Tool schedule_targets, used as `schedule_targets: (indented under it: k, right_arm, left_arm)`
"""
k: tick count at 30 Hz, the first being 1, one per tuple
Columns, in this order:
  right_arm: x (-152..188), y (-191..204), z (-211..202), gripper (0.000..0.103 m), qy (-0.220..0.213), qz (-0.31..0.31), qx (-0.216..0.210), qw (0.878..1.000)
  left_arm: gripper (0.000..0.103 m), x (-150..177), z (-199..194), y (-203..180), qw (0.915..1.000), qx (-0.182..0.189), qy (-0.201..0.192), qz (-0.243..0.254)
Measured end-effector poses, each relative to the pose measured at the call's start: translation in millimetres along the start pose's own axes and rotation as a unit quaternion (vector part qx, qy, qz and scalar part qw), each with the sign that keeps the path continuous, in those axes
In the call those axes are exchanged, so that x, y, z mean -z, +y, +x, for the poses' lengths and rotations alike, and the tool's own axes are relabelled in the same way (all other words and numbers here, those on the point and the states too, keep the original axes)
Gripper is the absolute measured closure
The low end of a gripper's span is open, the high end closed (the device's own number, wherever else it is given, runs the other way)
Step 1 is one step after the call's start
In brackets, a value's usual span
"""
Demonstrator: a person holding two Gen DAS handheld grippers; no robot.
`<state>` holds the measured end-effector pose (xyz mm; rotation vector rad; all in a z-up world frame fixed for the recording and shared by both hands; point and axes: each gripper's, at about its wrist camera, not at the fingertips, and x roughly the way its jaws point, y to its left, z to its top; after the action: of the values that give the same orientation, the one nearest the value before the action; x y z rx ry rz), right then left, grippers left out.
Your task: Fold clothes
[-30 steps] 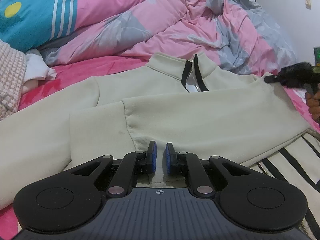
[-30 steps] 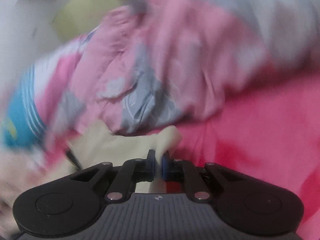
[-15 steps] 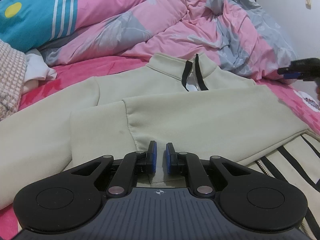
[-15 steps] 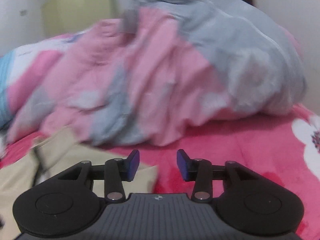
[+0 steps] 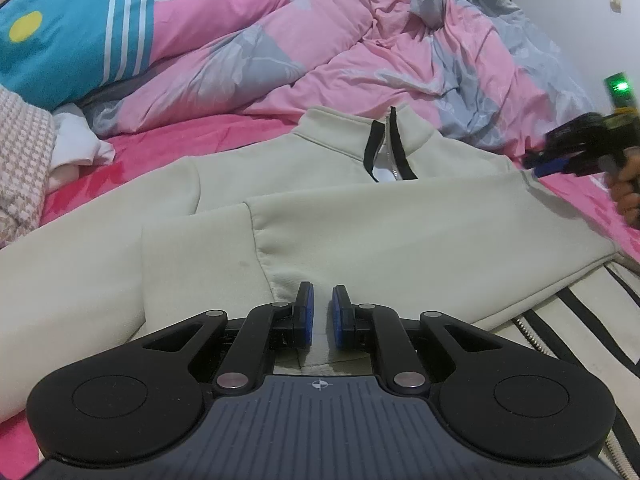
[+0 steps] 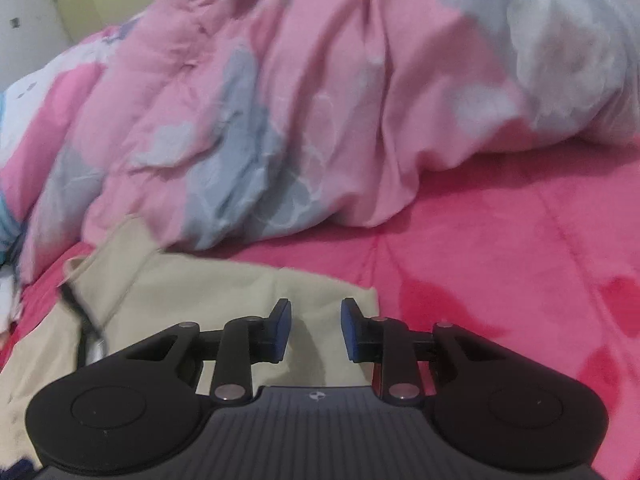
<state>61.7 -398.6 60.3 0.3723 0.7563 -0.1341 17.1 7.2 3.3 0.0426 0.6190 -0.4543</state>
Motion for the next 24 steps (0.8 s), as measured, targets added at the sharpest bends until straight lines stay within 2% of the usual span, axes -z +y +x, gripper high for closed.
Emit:
schedule_targets:
  k: [2,4,5,6,8,9,11,12,16,21,22,24]
  right_arm:
    - [7,7,-22,0.074,0.007,-0.019,-0.027,0.999]
    - [17,15,-27,0.075,0.026,-0.041,-0.047,0.998]
    - [22,16,-20,0.075,0.039,-0.05,-0.04,0.997]
    - [26,16,-8,0.076,0.053,-0.059,-0.014,0.997]
    - [25,2,9,0.084,0.063,-0.045,0.01,0.997]
    - [22,-1,3,0.086,0.055,-0.034,0.018,0.998]
    - [14,-3,-17,0.084,0.031,-0.011,0.032,0.999]
    - [14,1,-30,0.084,0.024,-0.019,0.025,0.999]
    - [40,25,-66,0.084,0.032,-0.107,-0.014,0.994]
    - [82,29,-49,0.086,0.067,-0.189,0.022,0.979]
    - [81,31,-55,0.084,0.061,-0.187,0.04,0.98]
    - [80,40,-76,0.084,0.029,-0.187,0.026,0.982]
  left_arm:
    - [0.092,0,0,0,1.0,0.0,0.0,0.0]
    - [0.092,0,1,0,1.0,0.001,0.0,-0.001]
    - [0.092,-1,1,0,1.0,0.001,0.0,-0.001]
    - [0.092,-1,1,0,1.0,0.001,0.0,-0.002]
    - [0.092,-1,1,0,1.0,0.001,0.0,-0.001]
    - [0.092,0,0,0,1.0,0.001,0.0,-0.002]
    - [0.092,0,0,0,1.0,0.001,0.001,-0.002]
    - [0.092,0,0,0,1.0,0.001,0.001,-0.002]
    - [0.092,0,0,0,1.0,0.002,0.001,-0.003]
    - [0.092,0,0,1,1.0,0.002,0.001,-0.003]
    - [0.092,0,0,1,1.0,0.002,0.001,-0.003]
    - [0.092,0,0,1,1.0,0.002,0.001,-0.003]
